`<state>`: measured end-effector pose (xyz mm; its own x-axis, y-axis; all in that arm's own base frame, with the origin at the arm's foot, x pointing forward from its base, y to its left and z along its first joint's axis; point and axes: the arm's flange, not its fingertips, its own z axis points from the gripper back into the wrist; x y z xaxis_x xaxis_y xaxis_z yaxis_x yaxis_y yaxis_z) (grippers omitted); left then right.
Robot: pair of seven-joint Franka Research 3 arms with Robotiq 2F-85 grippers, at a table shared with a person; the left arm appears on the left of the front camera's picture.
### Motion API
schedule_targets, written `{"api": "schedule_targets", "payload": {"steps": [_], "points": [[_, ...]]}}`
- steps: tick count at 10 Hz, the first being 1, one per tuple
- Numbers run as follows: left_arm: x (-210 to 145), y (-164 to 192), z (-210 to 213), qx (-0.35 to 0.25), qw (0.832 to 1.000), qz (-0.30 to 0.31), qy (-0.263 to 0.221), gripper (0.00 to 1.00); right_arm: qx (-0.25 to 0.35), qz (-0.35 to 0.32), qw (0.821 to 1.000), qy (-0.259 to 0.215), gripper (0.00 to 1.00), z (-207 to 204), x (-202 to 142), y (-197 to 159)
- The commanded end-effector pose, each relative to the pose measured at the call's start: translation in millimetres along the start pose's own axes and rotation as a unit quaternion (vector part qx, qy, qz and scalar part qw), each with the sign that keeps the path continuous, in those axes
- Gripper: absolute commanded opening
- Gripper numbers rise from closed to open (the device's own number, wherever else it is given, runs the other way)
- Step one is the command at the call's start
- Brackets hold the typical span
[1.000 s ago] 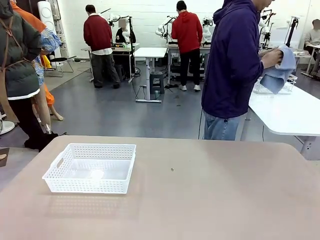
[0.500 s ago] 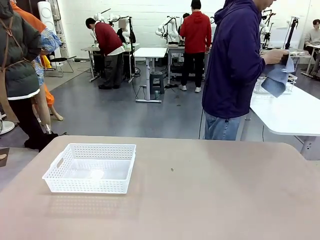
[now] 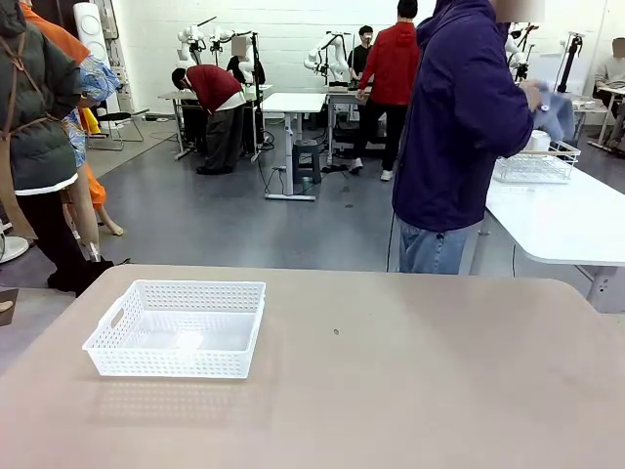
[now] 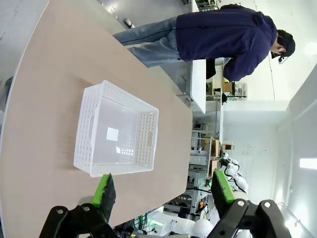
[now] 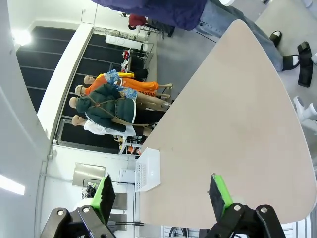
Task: Clean and organize the cups into the basket.
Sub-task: Pick up the Organizing basket and move it to the center of the table, then pick up the Reusable plastic cup from the right side of the table and place it inside the Organizing basket.
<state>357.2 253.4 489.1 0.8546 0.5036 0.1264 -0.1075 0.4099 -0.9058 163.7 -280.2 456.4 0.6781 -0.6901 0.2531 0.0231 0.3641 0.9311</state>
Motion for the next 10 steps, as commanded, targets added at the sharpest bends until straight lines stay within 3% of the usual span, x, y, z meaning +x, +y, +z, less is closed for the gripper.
{"api": "schedule_targets", "payload": {"steps": [1,5,7,9,10], "points": [[1,-1,2,-0.004,1.0,-0.005,-0.001,1.0,-0.002,0.003,1.0,0.005,1.0,2,-1,0],[1,-1,2,-0.004,1.0,-0.005,-0.001,1.0,-0.001,0.0,1.0,0.001,1.0,0,0,0],[1,-1,2,-0.004,1.0,-0.005,-0.001,1.0,-0.089,0.008,0.992,0.087,1.0,20,15,0],[1,-1,2,-0.004,1.0,-0.005,-0.001,1.0,-0.126,0.037,0.974,0.183,1.0,8,34,-4],[1,-1,2,-0.004,1.0,-0.005,-0.001,1.0,-0.111,0.025,0.979,0.171,1.0,2,43,-5]]}}
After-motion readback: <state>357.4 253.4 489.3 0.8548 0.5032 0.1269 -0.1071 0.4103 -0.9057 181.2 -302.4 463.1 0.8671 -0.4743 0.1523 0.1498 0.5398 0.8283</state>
